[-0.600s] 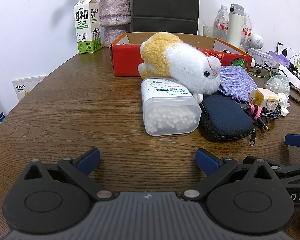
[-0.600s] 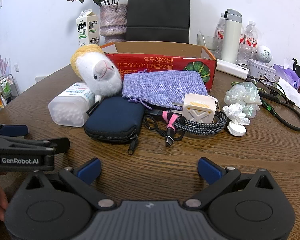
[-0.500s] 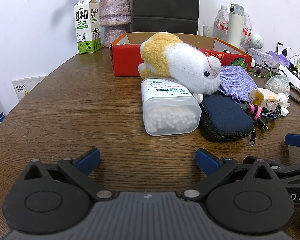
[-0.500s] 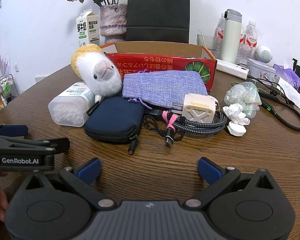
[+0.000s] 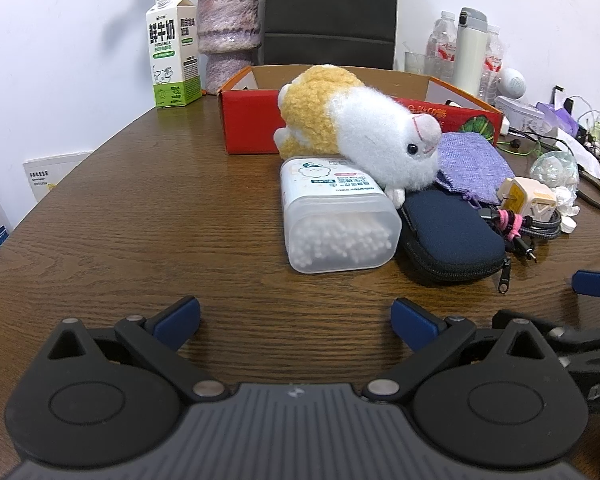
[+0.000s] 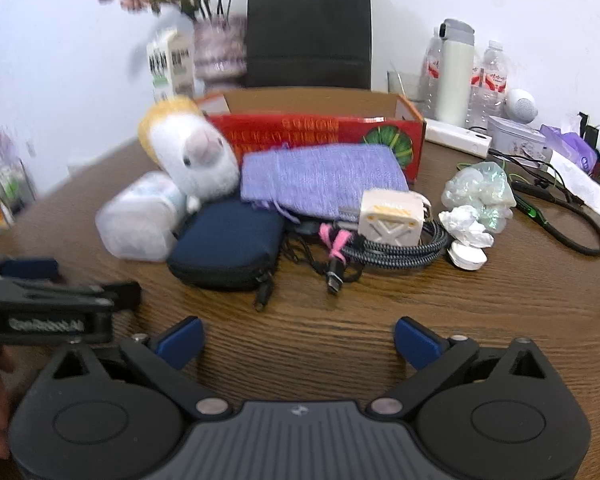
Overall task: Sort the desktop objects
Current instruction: 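Reach both tools toward the cluttered objects on the table, then grasp the cotton-swab container with left tool while right tool grasps the white cube charger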
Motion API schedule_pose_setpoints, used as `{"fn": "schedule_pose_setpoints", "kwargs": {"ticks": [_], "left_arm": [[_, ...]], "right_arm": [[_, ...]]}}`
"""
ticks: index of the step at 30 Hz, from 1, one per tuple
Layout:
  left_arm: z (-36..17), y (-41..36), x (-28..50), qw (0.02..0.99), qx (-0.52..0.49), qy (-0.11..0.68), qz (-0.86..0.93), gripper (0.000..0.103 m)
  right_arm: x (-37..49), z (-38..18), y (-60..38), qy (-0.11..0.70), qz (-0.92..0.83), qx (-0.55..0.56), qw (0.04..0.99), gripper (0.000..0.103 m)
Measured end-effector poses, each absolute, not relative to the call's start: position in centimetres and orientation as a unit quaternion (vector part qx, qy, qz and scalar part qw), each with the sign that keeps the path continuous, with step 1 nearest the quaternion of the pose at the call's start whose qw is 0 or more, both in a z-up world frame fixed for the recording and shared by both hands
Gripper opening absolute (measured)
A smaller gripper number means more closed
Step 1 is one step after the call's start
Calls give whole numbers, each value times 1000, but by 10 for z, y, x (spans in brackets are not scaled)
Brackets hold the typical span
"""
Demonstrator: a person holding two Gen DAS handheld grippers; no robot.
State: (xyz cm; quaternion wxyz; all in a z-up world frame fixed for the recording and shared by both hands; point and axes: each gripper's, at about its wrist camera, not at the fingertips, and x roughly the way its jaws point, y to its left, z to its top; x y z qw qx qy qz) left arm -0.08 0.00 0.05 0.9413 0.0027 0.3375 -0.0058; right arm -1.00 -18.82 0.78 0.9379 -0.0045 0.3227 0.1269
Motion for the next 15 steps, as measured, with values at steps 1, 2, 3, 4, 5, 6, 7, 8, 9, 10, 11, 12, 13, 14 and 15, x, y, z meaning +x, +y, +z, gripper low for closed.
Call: {"fn": "schedule_pose_setpoints", "kwargs": {"ticks": [1, 2, 3, 4, 5, 6, 7, 8, 9, 10, 11, 12, 13, 14, 15], "left_arm": [[1, 1, -3, 943, -2, 332, -9, 103], [3, 3, -4, 946, -12, 325, -17, 103], [5, 4, -2, 946, -23, 321, -24, 103], [8, 6, -1, 947, -34, 318, -29, 103], [14, 7, 2, 948, -42, 312, -34, 103], [18, 6, 6, 950, -43, 306, -38, 103], [21, 5, 10, 953, -40, 297, -39, 103], [23, 2, 17, 956, -35, 290, -38, 103], [23, -1, 25, 956, -26, 291, -37, 103], [21, -4, 33, 954, -17, 298, -35, 103], [20, -6, 40, 952, -14, 303, -33, 103], [19, -6, 46, 952, -16, 304, -33, 102], [19, -7, 51, 952, -20, 304, -36, 100], [19, -7, 55, 951, -24, 305, -38, 98], [18, -6, 59, 950, -30, 307, -39, 92]], "right_arm": [[-12, 10, -192, 320, 137, 7, 937, 96], [-12, 13, -196, 316, 143, 13, 938, 95], [-14, 16, -200, 307, 143, 17, 941, 95], [-15, 21, -204, 295, 138, 15, 945, 95], [-14, 26, -206, 282, 129, 8, 951, 95], [-12, 32, -208, 269, 119, 1, 956, 95], [-9, 35, -210, 260, 112, -3, 959, 95], [-3, 38, -214, 252, 106, -4, 962, 95], [3, 40, -217, 248, 103, -3, 963, 94], [12, 40, -221, 250, 99, -2, 963, 90], [17, 40, -225, 254, 96, 0, 963, 81], [25, 39, -229, 260, 89, 5, 961, 78], [31, 37, -232, 266, 87, 11, 960, 77], [37, 35, -236, 269, 85, 20, 959, 77], [41, 32, -237, 271, 86, 27, 958, 77]]}}
